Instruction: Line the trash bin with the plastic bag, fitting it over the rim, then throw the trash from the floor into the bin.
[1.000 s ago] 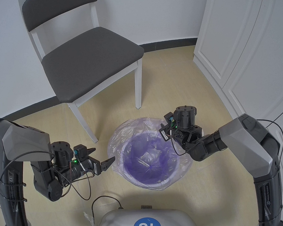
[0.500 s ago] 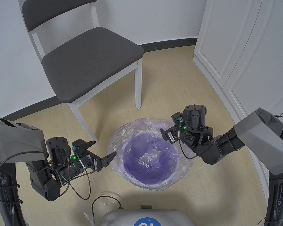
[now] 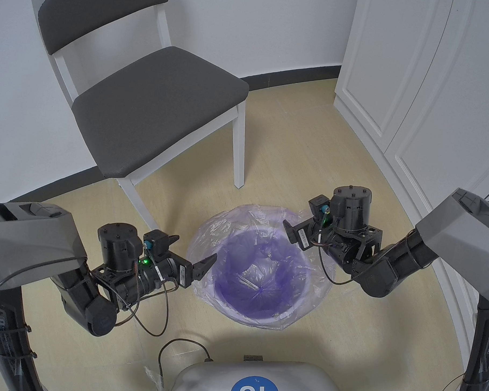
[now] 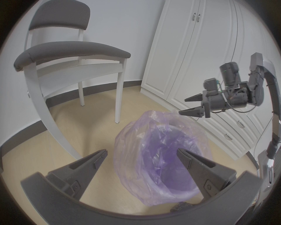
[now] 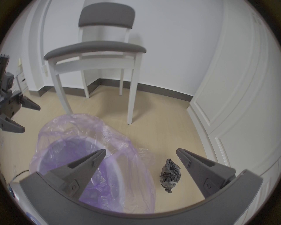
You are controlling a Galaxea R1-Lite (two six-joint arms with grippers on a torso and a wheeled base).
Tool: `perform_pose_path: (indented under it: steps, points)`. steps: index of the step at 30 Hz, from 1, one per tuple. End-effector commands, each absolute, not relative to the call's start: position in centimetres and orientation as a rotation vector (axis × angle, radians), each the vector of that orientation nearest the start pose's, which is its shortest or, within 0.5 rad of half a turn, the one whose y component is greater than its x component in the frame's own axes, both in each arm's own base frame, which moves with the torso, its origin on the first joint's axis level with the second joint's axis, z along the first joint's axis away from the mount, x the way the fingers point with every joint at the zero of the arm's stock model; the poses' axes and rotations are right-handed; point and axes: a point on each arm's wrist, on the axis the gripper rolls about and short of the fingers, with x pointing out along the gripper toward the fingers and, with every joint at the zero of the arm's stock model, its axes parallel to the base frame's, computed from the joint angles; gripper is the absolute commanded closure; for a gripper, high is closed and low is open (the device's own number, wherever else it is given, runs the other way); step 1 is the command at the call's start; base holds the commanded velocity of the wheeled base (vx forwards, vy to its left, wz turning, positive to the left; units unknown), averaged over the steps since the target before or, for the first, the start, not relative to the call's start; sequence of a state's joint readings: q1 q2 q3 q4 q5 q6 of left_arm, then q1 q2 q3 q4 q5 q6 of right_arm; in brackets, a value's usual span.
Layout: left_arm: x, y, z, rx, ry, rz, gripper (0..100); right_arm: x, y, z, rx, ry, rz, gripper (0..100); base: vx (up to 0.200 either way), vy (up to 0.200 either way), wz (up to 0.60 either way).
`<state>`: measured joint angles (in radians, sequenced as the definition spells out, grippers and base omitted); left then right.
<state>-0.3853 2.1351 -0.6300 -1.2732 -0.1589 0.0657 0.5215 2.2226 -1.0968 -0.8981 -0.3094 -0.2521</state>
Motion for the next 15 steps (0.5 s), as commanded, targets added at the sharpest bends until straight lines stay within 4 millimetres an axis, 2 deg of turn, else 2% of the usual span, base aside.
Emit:
perform_pose_path:
  steps: [1,3,7,15]
  points:
    - [33.5,-14.6,7.9,0.11,0.174,-0.539,0,36.2,19.8,7.2,-0.31,0.22,0.204,0,0.0,0.0,0.0]
    - [34.3,-15.1,8.2,0.123,0.22,-0.539,0,35.5,19.3,6.4,-0.278,0.256,0.199,0,0.0,0.0,0.0]
    - [36.0,-15.4,8.0,0.15,0.273,-0.522,0,35.5,19.6,5.8,-0.19,0.268,0.192,0,0.0,0.0,0.0]
    - [38.2,-15.9,7.4,0.162,0.296,-0.477,0,36.6,18.8,4.6,-0.168,0.275,0.17,0,0.0,0.0,0.0]
